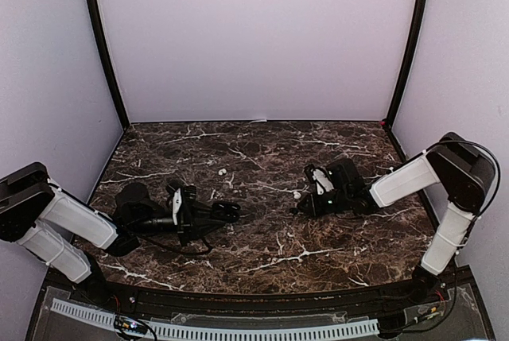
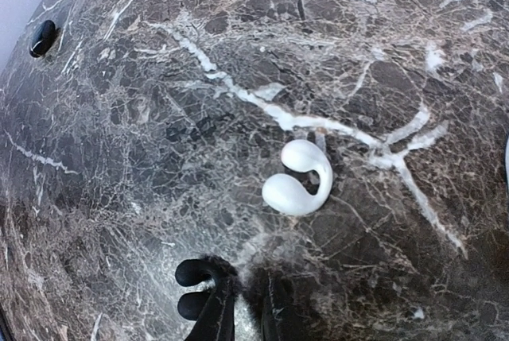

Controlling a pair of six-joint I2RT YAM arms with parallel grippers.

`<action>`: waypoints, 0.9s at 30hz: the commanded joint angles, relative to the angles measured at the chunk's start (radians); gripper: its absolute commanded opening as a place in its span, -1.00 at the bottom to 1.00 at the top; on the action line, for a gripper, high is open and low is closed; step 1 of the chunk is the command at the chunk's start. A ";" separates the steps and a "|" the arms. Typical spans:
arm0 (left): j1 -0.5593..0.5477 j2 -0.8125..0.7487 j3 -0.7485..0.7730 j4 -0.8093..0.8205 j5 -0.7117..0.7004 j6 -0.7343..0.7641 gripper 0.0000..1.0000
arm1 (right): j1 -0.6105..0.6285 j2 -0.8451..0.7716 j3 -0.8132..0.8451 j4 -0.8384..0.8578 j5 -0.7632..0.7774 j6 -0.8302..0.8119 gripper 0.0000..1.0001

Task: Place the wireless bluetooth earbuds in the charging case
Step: Pick up the right earbud from the center of the board.

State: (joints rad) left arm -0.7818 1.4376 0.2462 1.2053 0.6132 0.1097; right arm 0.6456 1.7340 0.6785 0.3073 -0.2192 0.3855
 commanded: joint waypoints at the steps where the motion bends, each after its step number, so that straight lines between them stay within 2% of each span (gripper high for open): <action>1: -0.002 -0.015 -0.010 -0.002 0.001 0.011 -0.72 | -0.006 0.038 0.021 -0.022 -0.049 -0.012 -0.71; 27: -0.002 -0.022 -0.008 -0.010 0.002 0.013 -0.72 | -0.005 0.019 0.018 -0.021 -0.172 -0.027 -0.61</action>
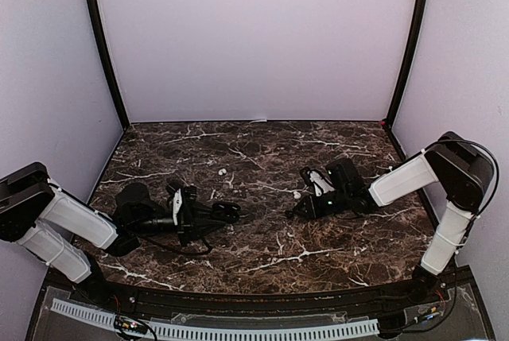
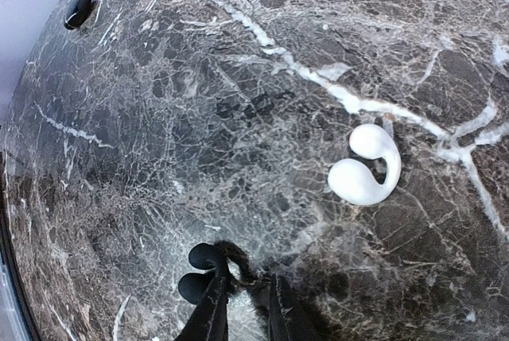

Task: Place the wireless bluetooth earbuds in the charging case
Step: Pick up the right earbud from the center of the board.

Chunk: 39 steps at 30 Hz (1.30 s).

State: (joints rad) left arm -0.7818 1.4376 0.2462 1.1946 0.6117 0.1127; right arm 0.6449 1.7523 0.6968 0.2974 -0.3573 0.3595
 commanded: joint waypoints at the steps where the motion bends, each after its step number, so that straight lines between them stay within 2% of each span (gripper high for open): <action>1: -0.002 -0.022 -0.008 0.000 0.003 0.011 -0.72 | -0.005 0.000 0.003 -0.012 -0.035 -0.002 -0.61; 12: -0.002 -0.026 -0.010 -0.003 0.002 0.012 -0.72 | -0.005 0.024 0.012 0.035 -0.081 0.053 -0.60; 21: -0.002 -0.034 -0.012 -0.006 0.000 0.013 -0.72 | -0.029 0.002 -0.017 0.053 -0.061 0.116 -0.63; 29: -0.002 -0.037 -0.012 -0.009 0.000 0.013 -0.72 | -0.059 0.027 -0.015 0.073 -0.142 0.175 -0.62; 39: -0.002 -0.037 -0.012 -0.010 0.000 0.016 -0.72 | -0.041 0.063 0.026 -0.001 -0.121 0.141 -0.59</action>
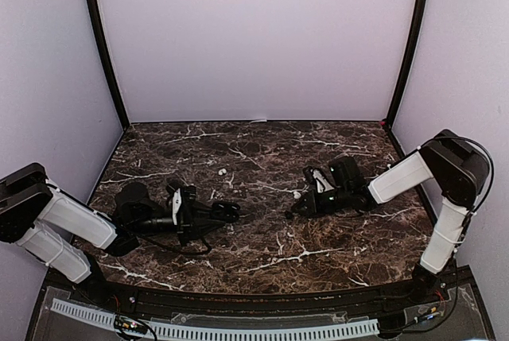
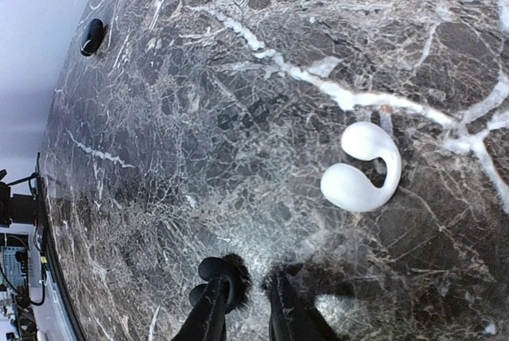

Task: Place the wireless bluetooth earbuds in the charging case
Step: Pick up the right earbud from the center of the board.

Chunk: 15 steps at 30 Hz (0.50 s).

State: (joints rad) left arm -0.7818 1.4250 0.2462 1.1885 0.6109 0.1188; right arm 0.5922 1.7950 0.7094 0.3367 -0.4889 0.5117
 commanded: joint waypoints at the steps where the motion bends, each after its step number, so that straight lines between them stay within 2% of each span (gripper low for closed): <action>1: -0.002 -0.024 -0.012 -0.003 0.000 0.010 -0.72 | 0.015 0.019 0.013 -0.045 0.014 -0.013 -0.58; 15: -0.002 -0.027 -0.012 -0.005 0.002 0.008 -0.72 | 0.092 0.006 0.081 -0.222 0.176 -0.094 -0.56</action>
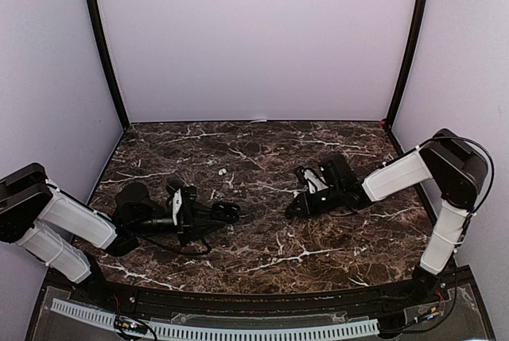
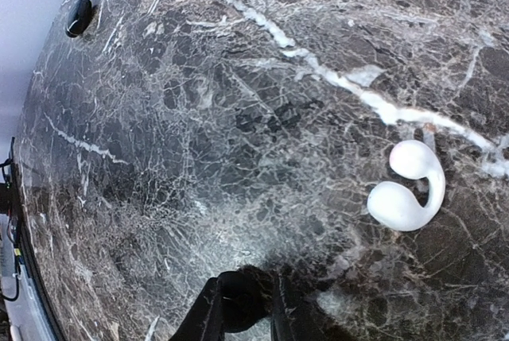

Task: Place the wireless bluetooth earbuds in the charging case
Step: Pick up the right earbud from the center of the board.

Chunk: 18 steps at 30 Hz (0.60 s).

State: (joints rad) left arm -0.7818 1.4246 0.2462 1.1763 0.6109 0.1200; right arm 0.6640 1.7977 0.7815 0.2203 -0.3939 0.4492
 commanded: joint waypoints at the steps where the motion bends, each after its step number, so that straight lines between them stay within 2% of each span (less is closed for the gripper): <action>1: -0.002 -0.027 -0.012 0.007 0.002 0.007 -0.72 | 0.025 0.000 0.011 -0.112 0.089 -0.034 -0.56; 13: -0.003 -0.031 -0.012 0.006 0.006 0.006 -0.72 | 0.081 -0.006 0.041 -0.153 0.126 -0.038 -0.49; 18: -0.002 -0.032 -0.011 0.006 0.007 0.004 -0.72 | 0.083 -0.017 0.032 -0.124 0.095 -0.019 -0.62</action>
State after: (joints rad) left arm -0.7818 1.4208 0.2462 1.1755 0.6113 0.1200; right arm 0.7326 1.7912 0.8246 0.1421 -0.2893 0.4232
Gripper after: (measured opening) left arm 0.279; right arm 0.211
